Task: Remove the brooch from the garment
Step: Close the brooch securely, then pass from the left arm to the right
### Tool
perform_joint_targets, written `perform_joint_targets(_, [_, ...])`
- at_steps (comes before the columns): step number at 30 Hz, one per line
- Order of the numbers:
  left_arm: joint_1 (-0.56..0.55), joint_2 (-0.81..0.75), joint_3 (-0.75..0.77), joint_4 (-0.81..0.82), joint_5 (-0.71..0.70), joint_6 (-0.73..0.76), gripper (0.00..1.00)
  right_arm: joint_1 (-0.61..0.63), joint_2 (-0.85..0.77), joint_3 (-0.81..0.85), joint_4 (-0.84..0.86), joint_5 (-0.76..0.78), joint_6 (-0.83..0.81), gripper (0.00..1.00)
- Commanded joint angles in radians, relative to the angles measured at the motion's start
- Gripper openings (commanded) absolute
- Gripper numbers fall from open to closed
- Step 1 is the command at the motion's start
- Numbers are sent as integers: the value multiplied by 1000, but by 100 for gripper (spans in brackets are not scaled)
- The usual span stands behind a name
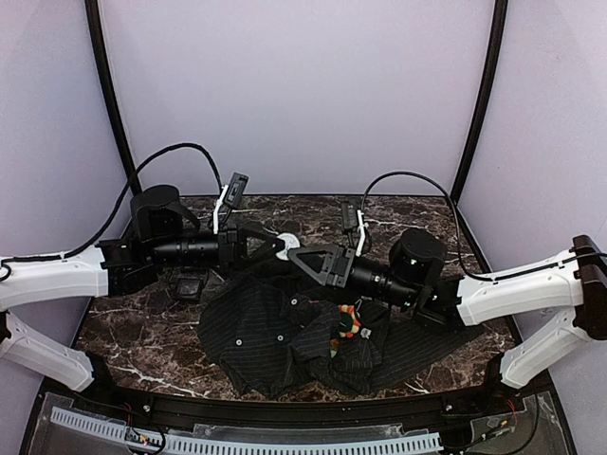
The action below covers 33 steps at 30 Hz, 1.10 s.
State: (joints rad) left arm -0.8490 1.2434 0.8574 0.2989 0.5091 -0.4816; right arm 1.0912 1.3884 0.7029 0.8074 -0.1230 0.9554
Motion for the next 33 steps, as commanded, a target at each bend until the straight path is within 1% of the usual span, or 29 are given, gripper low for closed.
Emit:
perform_joint_targets(1, [103, -123, -16, 46, -124, 17, 1, -79, -19, -49, -65, 161, 26, 3])
perform_joint_targets(5, [105, -122, -17, 50, -123, 14, 1, -79, -20, -51, -53, 148, 19, 5])
perform_joint_targets(9, [106, -112, -11, 40, -116, 17, 1, -80, -25, -36, 6, 59, -63, 19])
perform_joint_targets(12, [105, -106, -6, 40, -102, 22, 1, -80, -43, -16, 31, -30, -156, 32])
perform_joint_targets(14, [105, -103, -4, 45, -84, 27, 1, -77, -56, 12, 3, -90, -215, 44])
perform_joint_targets(17, [105, -93, -6, 81, -32, 23, 1, -72, -91, 44, -86, -89, -286, 51])
perform_joint_targets(20, [103, -74, -8, 125, 37, -1, 1, -71, -101, 89, -152, -66, -322, 51])
perform_joint_targets(23, [95, -46, -4, 153, 94, -13, 1, -72, -65, 160, -210, -87, -336, 48])
perform_joint_targets(28, [64, -25, 2, 159, 123, -11, 1, -72, 4, 208, -191, -150, -329, 43])
perform_joint_targets(33, [61, -26, 1, 157, 122, -9, 1, -72, 34, 214, -173, -183, -311, 34])
